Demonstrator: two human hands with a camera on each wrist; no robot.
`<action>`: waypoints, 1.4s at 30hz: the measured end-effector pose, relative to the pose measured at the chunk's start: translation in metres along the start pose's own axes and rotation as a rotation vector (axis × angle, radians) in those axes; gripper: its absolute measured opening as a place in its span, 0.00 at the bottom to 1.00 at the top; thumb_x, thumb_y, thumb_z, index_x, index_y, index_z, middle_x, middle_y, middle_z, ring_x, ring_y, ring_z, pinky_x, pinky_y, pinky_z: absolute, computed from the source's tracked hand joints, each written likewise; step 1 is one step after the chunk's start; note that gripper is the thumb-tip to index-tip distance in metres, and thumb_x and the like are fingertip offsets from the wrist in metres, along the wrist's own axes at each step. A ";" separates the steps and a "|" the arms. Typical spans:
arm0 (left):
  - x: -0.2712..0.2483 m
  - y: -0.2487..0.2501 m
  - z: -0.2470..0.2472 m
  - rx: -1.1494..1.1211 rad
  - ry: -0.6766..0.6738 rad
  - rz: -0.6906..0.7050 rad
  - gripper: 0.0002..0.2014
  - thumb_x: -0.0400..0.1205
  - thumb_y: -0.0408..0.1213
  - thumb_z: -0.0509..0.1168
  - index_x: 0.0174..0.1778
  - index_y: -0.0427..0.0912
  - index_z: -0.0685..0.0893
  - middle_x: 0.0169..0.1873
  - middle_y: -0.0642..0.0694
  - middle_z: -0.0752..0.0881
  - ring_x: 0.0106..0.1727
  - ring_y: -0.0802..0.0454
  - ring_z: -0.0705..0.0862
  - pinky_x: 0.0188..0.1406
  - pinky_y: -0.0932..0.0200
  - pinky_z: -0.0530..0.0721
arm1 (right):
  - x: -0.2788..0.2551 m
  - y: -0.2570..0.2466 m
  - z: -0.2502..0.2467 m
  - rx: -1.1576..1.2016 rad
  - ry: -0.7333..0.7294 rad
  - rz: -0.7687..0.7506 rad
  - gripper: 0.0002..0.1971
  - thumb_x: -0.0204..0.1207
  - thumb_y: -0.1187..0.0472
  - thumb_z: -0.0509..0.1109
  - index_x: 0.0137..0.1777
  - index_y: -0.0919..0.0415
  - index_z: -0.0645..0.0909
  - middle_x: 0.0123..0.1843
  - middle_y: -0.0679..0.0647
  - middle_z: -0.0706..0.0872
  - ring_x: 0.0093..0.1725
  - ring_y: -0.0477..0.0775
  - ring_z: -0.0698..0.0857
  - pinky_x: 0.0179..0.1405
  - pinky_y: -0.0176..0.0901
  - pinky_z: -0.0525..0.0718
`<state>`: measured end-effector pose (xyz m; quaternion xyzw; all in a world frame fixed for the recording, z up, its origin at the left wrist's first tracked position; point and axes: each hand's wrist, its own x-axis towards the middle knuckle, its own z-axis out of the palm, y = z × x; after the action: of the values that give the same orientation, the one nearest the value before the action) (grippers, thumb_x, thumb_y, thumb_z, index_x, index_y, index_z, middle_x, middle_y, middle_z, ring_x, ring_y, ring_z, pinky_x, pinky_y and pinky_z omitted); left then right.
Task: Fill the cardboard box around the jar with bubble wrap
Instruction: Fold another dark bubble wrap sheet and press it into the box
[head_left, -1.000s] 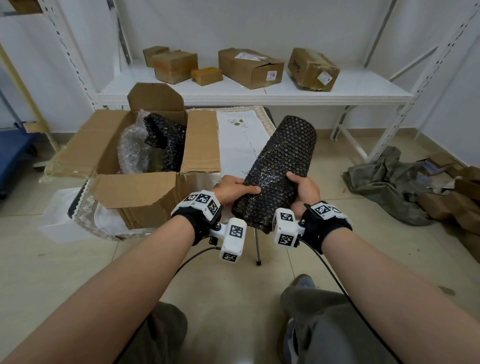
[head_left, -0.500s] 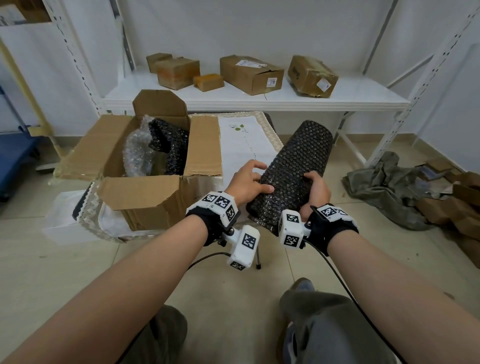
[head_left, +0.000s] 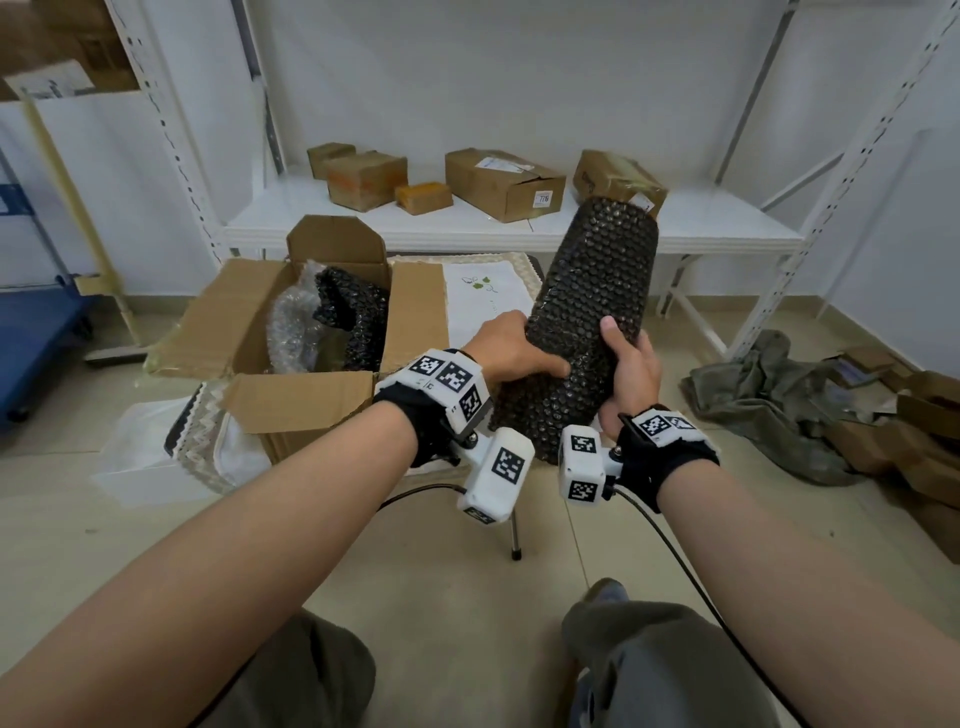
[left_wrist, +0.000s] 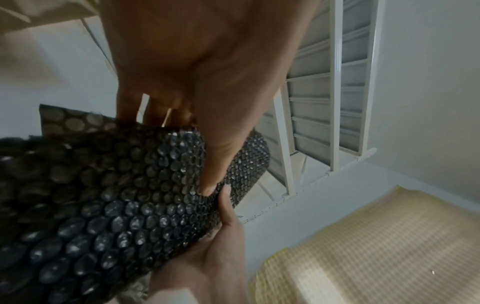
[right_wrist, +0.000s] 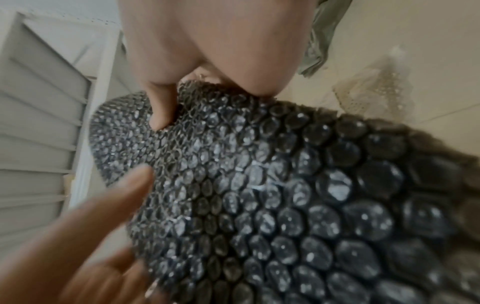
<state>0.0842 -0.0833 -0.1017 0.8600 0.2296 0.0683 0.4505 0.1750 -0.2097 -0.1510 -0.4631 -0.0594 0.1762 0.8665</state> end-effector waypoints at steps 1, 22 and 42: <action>-0.002 0.003 -0.004 -0.057 0.015 0.009 0.30 0.69 0.49 0.81 0.64 0.40 0.81 0.60 0.43 0.86 0.60 0.46 0.84 0.62 0.50 0.83 | -0.002 -0.003 0.005 -0.007 -0.043 -0.020 0.15 0.80 0.67 0.72 0.66 0.64 0.81 0.66 0.68 0.87 0.63 0.66 0.88 0.62 0.62 0.88; -0.034 0.022 -0.151 -0.951 0.332 0.212 0.28 0.78 0.43 0.75 0.73 0.39 0.76 0.64 0.41 0.87 0.64 0.45 0.87 0.68 0.42 0.82 | -0.030 -0.056 0.163 -0.650 -0.310 -0.390 0.21 0.79 0.42 0.69 0.63 0.56 0.86 0.58 0.50 0.91 0.58 0.49 0.88 0.66 0.49 0.83; -0.048 0.014 -0.168 -1.227 0.252 0.227 0.29 0.77 0.40 0.75 0.73 0.34 0.79 0.64 0.35 0.87 0.64 0.39 0.87 0.60 0.42 0.87 | -0.052 -0.076 0.212 -0.951 -0.340 -0.644 0.21 0.79 0.47 0.73 0.65 0.59 0.82 0.59 0.54 0.90 0.60 0.54 0.86 0.63 0.48 0.82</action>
<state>-0.0083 0.0126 0.0119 0.4499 0.1074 0.3354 0.8207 0.0895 -0.1017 0.0346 -0.7242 -0.4071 -0.0698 0.5522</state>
